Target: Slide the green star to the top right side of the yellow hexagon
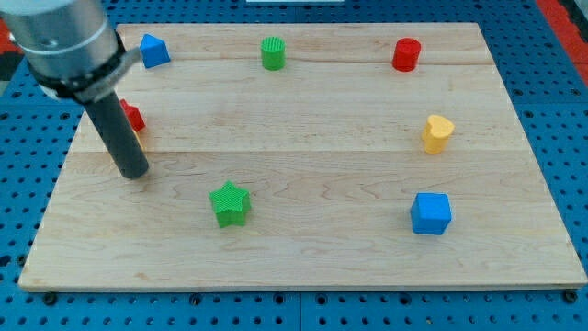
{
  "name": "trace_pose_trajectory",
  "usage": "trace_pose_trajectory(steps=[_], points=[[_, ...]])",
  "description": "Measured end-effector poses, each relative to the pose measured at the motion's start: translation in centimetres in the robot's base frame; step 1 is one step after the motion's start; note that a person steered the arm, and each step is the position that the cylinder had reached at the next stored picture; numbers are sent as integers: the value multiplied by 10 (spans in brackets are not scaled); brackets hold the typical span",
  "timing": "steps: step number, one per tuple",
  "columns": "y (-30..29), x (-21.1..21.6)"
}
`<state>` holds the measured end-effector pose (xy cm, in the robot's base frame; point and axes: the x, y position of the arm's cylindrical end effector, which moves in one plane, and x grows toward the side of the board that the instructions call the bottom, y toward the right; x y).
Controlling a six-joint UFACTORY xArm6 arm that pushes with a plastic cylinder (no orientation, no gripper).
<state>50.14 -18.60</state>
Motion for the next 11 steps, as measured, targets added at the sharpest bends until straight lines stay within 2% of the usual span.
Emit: trace_pose_trajectory(steps=[1,2,3,4,5,6,7,8,9,10,11], points=[[32,88],[121,98],[133,40],[115,-11],[155,13],[118,23],[84,-30],[79,-69],[139,-52],[129,-24],[68,-41]])
